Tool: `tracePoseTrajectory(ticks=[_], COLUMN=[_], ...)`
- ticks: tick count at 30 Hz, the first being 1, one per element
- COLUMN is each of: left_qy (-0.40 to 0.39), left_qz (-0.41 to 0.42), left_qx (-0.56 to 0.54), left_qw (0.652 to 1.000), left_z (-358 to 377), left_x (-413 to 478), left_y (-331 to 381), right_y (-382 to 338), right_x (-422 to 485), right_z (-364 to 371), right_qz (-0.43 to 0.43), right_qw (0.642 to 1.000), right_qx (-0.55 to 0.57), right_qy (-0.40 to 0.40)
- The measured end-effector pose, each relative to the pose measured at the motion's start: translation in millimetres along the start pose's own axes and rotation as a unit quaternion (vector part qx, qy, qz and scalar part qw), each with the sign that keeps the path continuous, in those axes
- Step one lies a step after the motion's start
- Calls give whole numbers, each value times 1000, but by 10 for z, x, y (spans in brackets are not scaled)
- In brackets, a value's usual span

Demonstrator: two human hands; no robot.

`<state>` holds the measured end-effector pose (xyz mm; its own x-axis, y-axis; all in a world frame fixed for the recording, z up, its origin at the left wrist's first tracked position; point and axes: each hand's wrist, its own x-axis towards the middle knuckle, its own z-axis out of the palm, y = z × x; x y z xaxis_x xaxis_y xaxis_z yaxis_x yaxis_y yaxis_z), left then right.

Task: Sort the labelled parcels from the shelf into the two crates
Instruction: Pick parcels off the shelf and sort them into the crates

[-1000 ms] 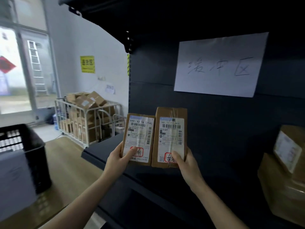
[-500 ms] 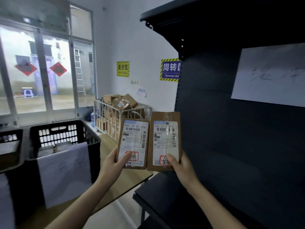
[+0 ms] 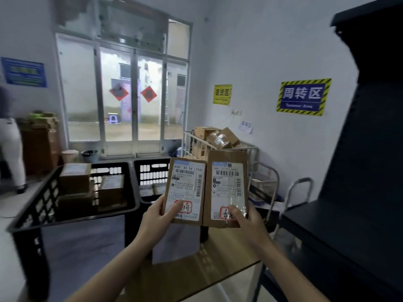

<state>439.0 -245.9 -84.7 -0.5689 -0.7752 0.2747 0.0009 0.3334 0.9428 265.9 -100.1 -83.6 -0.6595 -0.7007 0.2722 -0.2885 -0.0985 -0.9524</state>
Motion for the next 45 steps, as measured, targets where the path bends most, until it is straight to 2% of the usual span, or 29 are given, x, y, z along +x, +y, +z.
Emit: tracePoseTrajectory(ticks=[6,12,16,25,31,38,45], left_qy=[35,68,143,226,276,336,349], left_qz=[-22,-31,-50,-72,-84,-104,-124], left_qx=[-34,-97,-122,-135,-119,-119,-93], left_qw=[999,992,981,962,950,928,924], left_z=[-612,-958,-1155,-1541,-1801,-2128,-2457], left_x=[120,266,507,1035,1069,1051,1108], left_y=[-180,-344,-485,-761,-877,-1058,-1234], right_y=[8,106,175,317,386,432,509], right_x=[325,814,1200,2072,2251,2312,2345], right_z=[657,1176,1525,2170,2596,3084,3525], right_qz=[-11,22,47,71,82,123,174], right_qw=[997,987,970,930,894,855,849], right_qx=[24,80,108,135,161,179,150], right_qy=[-75,-140,-211,-334,-409,-471,-475])
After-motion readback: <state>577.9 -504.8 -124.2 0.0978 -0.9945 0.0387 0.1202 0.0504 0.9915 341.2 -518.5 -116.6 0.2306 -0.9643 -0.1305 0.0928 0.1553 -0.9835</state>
